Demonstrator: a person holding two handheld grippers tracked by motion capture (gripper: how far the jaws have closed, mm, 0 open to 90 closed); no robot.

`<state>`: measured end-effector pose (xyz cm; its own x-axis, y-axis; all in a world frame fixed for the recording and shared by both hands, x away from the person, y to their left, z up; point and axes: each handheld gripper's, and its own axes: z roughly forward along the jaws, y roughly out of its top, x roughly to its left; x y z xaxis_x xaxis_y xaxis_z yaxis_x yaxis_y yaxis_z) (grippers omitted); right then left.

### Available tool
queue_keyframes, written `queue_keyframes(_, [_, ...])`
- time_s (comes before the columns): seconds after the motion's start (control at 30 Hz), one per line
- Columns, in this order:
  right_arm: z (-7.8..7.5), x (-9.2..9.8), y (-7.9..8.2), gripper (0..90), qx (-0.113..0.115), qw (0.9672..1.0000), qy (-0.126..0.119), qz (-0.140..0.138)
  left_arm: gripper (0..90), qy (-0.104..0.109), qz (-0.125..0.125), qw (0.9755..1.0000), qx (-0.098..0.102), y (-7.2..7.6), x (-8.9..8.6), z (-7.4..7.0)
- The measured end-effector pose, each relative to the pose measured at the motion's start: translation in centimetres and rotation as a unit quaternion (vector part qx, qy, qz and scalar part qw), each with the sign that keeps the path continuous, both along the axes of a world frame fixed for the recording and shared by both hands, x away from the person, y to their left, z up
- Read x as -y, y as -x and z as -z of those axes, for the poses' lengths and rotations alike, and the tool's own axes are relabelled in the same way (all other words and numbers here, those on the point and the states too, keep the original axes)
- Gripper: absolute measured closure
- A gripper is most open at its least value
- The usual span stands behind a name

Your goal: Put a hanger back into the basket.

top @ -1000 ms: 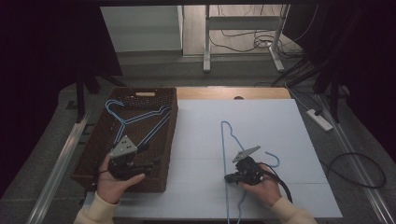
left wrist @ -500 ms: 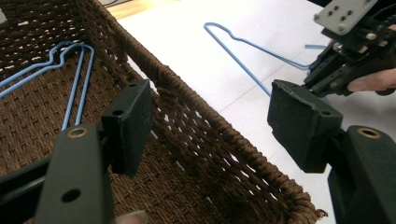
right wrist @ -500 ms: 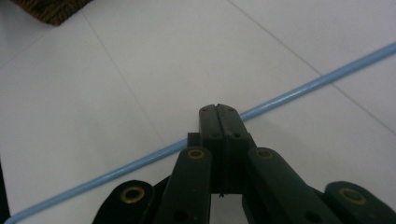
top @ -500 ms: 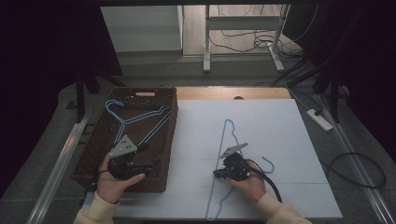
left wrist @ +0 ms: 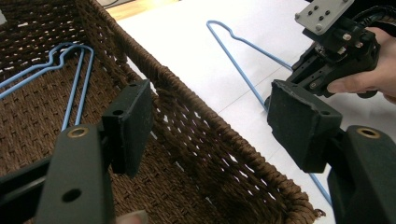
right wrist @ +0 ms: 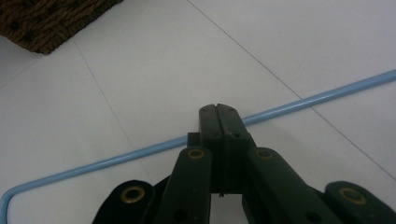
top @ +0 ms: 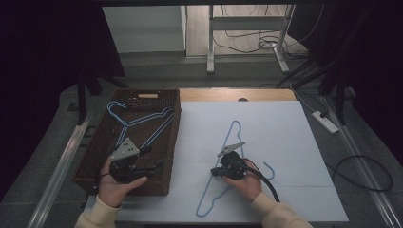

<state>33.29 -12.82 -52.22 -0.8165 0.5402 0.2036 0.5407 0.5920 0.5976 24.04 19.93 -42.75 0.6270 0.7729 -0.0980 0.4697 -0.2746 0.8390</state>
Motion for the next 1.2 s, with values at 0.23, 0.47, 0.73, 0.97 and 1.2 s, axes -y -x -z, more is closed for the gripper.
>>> queue_keyframes(0.23, [-1.4,1.2,0.1,90.0,0.016,0.9997,-0.019,-0.003,32.0,0.0,-0.001,1.0,0.0,0.0,0.0,0.1])
queue_keyframes(0.47, [-3.0,4.9,-0.1,90.0,0.029,0.9988,-0.036,0.015,31.9,0.001,-0.002,1.0,0.001,-0.1,0.1,0.1])
queue_keyframes(0.73, [-3.8,10.2,0.1,90.0,0.048,0.997,-0.024,0.055,31.9,0.0,0.002,1.0,0.002,0.0,0.3,0.0])
queue_keyframes(0.97, [-3.5,13.9,0.1,85.1,0.039,0.9953,-0.005,0.088,31.9,-0.001,0.003,1.0,0.001,-0.1,0.5,0.1])
queue_keyframes(1.2, [-3.2,13.9,-0.4,58.5,0.037,0.9961,0.028,0.074,31.7,0.0,0.007,1.0,0.0,-0.1,0.5,0.3])
